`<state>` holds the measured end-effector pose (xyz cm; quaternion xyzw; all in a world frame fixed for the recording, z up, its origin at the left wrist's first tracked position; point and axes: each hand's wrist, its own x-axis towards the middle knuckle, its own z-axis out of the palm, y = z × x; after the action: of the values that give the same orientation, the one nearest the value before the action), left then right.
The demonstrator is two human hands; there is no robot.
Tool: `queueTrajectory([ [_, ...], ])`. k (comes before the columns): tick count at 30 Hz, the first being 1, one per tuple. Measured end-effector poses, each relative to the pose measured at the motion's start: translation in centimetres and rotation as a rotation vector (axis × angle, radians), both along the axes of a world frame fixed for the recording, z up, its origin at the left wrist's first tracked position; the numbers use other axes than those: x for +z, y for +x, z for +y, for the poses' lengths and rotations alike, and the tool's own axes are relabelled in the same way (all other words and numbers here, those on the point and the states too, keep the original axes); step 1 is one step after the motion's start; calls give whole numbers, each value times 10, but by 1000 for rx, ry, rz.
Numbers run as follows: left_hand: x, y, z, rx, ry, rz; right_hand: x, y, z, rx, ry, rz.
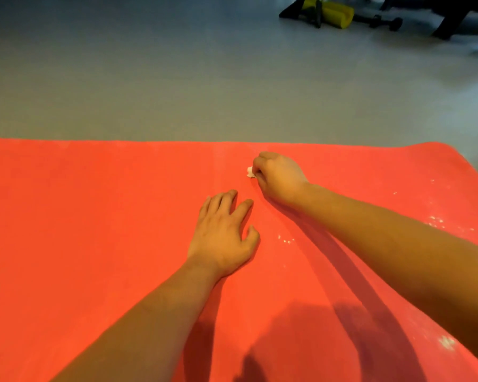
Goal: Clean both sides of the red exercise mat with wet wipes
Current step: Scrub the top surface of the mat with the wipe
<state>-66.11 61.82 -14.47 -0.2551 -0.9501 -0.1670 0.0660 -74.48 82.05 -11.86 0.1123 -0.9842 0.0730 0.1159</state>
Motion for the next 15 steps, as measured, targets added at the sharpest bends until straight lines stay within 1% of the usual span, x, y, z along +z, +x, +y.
queueTrajectory([
  [2,0,0,0,4,1,5,-2,-4,3,1,4,35],
  [4,-2,-1,1,5,-2,10,1,-22,3,-35,12,32],
  [8,-3,-2,0,8,-4,20,13,-73,3,-158,101,-38],
  [10,-4,-3,0,12,-4,21,20,-85,1,-191,137,-82],
  [12,-3,-4,0,14,-6,18,24,-83,-1,-196,119,-101],
  [15,-1,-4,0,9,-20,19,20,-53,-2,-156,59,-75],
])
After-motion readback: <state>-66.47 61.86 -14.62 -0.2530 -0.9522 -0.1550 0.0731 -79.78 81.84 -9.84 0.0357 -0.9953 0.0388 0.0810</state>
